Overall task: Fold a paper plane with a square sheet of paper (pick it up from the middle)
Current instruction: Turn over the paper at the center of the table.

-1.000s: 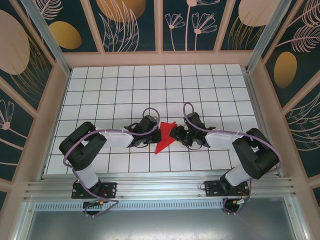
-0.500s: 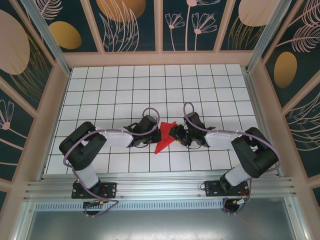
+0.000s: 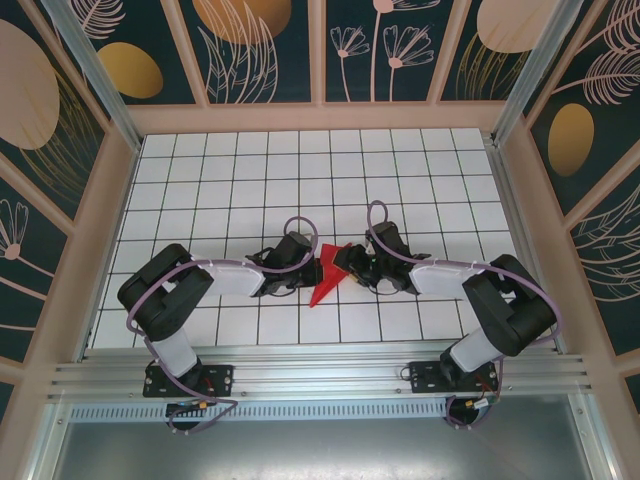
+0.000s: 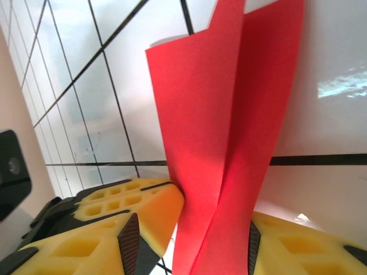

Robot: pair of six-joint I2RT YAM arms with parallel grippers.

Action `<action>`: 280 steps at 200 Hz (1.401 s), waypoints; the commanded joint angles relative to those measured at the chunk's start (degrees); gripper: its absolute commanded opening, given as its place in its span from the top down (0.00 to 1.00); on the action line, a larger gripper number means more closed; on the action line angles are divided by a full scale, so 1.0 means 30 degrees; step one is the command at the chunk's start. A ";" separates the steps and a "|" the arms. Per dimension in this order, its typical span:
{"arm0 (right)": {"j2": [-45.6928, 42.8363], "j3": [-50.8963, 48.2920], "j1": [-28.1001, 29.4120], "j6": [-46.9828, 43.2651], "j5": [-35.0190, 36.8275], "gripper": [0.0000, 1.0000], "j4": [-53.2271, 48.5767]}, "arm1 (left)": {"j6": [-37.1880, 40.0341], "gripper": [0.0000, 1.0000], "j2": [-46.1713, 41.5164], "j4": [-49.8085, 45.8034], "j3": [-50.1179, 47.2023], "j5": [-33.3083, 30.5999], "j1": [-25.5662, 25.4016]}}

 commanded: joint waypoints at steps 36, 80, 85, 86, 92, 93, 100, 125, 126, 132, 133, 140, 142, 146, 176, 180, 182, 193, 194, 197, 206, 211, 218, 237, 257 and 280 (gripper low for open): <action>0.1217 0.0622 -0.0040 0.0006 -0.0367 0.49 0.0780 | -0.0529 1.00 -0.0240 -0.0485 -0.0652 0.0722 0.0045; 0.2013 0.1532 0.0339 -0.1050 -0.0122 0.57 0.0322 | -0.1036 1.00 -0.1011 0.0306 -0.1207 0.1124 0.0039; 0.2062 0.1567 0.0381 -0.1140 -0.0173 0.59 0.0357 | -0.1095 1.00 -0.1077 0.0351 -0.1244 0.1189 0.0033; 0.2073 0.1577 0.0370 -0.1139 -0.0177 0.60 0.0361 | -0.1110 1.00 -0.1101 0.0364 -0.1264 0.1193 0.0033; 0.2156 0.1615 0.0406 -0.1194 -0.0236 0.62 0.0457 | -0.1166 1.00 -0.1144 0.0429 -0.1352 0.1197 0.0035; 0.2164 0.1615 0.0412 -0.1196 -0.0252 0.63 0.0470 | -0.1175 1.00 -0.1163 0.0432 -0.1347 0.1198 0.0049; 0.2196 0.1586 0.0412 -0.1221 -0.0327 0.65 0.0658 | -0.1276 1.00 -0.1257 0.0587 -0.1455 0.1285 0.0049; 0.2309 0.1597 0.0464 -0.1294 -0.0443 0.68 0.1039 | -0.1622 1.00 -0.1533 0.1211 -0.1860 0.1460 0.0034; 0.2313 0.1606 0.0470 -0.1304 -0.0458 0.68 0.1039 | -0.1637 1.00 -0.1534 0.1219 -0.1864 0.1461 0.0034; 0.2383 0.1666 0.0468 -0.1398 -0.0500 0.68 0.0989 | -0.1679 1.00 -0.1562 0.1241 -0.1889 0.1489 0.0033; 0.2395 0.1685 0.0458 -0.1429 -0.0517 0.68 0.0970 | -0.1680 1.00 -0.1563 0.1234 -0.1894 0.1490 0.0033; 0.2503 0.1800 0.0526 -0.1702 -0.0652 0.68 0.0901 | -0.1693 1.00 -0.1582 0.1256 -0.1925 0.1493 0.0035; 0.2526 0.1838 0.0540 -0.1777 -0.0694 0.68 0.0858 | -0.1684 1.00 -0.1590 0.1271 -0.1927 0.1492 0.0048; 0.2562 0.1913 0.0583 -0.1953 -0.0757 0.68 0.0768 | -0.1701 1.00 -0.1593 0.1332 -0.1939 0.1491 0.0038; 0.2874 0.2436 0.0848 -0.3492 -0.0943 0.68 -0.0353 | -0.1883 0.99 -0.1767 0.1599 -0.2124 0.1505 0.0038; 0.2930 0.2436 0.0857 -0.3651 -0.0976 0.69 -0.0390 | -0.1910 0.99 -0.1792 0.1657 -0.2154 0.1494 0.0041; 0.2947 0.2421 0.0857 -0.3737 -0.0995 0.69 -0.0410 | -0.1929 0.99 -0.1833 0.1686 -0.2175 0.1492 0.0035; 0.2934 0.2429 0.0857 -0.3968 -0.0923 0.71 -0.0516 | -0.2043 0.99 -0.1911 0.1908 -0.2318 0.1492 0.0037; 0.2934 0.2433 0.0872 -0.3989 -0.0918 0.71 -0.0515 | -0.2038 0.99 -0.1913 0.1905 -0.2299 0.1491 0.0049; 0.2948 0.2421 0.0859 -0.4044 -0.0929 0.71 -0.0514 | -0.2059 0.99 -0.1940 0.1927 -0.2333 0.1506 0.0042; 0.2982 0.2387 0.0850 -0.4153 -0.0928 0.72 -0.0456 | -0.2092 0.99 -0.1999 0.1988 -0.2421 0.1463 0.0034; 0.2992 0.2430 0.0857 -0.4216 -0.0964 0.73 -0.0455 | -0.2117 0.99 -0.2053 0.2035 -0.2451 0.1464 0.0044; 0.3014 0.2426 0.0857 -0.4299 -0.1004 0.74 -0.0455 | -0.2151 0.99 -0.2112 0.2093 -0.2506 0.1466 0.0035; 0.3193 0.2607 0.0872 -0.4608 -0.1075 0.79 -0.0585 | -0.2188 0.98 -0.2273 0.2248 -0.2660 0.1462 0.0035; 0.3256 0.2681 0.0887 -0.4988 -0.1249 0.82 -0.0574 | -0.2233 0.98 -0.2383 0.2344 -0.2704 0.1498 0.0034; 0.3182 0.2835 0.0878 -0.5312 -0.1266 0.86 -0.0866 | -0.2243 0.97 -0.2486 0.2436 -0.2821 0.1520 0.0048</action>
